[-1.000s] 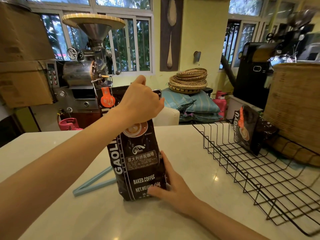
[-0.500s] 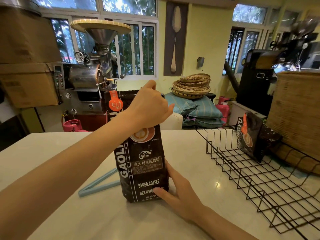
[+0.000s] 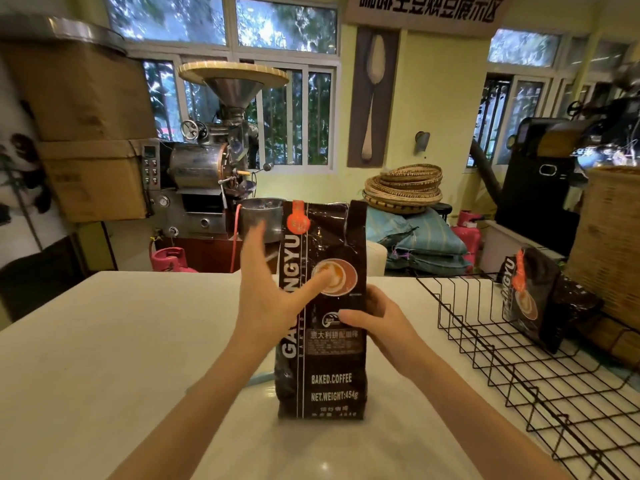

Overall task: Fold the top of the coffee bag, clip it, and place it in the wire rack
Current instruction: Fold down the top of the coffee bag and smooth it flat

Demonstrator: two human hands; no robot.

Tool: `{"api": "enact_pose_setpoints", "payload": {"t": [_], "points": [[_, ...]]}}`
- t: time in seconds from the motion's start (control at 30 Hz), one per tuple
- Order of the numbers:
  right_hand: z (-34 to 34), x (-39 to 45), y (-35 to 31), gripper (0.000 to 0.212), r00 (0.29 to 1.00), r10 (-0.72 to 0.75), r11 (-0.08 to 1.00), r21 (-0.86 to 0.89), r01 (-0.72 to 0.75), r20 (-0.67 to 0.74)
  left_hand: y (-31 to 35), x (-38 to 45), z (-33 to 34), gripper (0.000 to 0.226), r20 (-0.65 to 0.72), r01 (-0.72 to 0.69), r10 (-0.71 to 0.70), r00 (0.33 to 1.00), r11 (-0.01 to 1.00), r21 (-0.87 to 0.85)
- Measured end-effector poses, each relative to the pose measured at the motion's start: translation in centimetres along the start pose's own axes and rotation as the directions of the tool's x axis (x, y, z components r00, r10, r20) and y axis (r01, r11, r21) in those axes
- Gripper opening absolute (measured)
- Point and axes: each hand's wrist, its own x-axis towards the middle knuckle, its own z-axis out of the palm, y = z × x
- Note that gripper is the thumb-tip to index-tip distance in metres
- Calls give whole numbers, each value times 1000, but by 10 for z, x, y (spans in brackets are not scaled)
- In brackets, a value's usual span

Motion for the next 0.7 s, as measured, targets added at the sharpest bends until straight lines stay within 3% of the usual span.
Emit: {"api": "enact_pose_setpoints", "payload": {"t": [0.07, 0.13, 0.2, 0.3, 0.5, 0.7], "points": [[1, 6, -8, 55, 1000, -12, 1000, 12, 12, 15, -12, -7, 2, 91, 216, 395, -340, 916, 860, -323], [5, 10, -17, 49, 999, -40, 999, -19, 41, 28, -21, -11, 8, 63, 326, 541, -434, 840, 707, -456], [7, 14, -23, 46, 997, -74, 996, -57, 74, 6, -27, -13, 12, 36, 280, 525, -446, 850, 681, -510], [8, 16, -29, 48, 994, -100, 995, -34, 99, -37, -30, -13, 12, 21, 223, 491, -445, 867, 687, -537], [2, 18, -30, 25, 995, -84, 996, -21, 83, -47, -32, -12, 10, 20, 183, 482, -455, 871, 725, -491], [0, 13, -33, 24, 995, -84, 996, 8, 84, -46, -31, -7, 9, 17, 202, 432, -382, 902, 779, -454]]}}
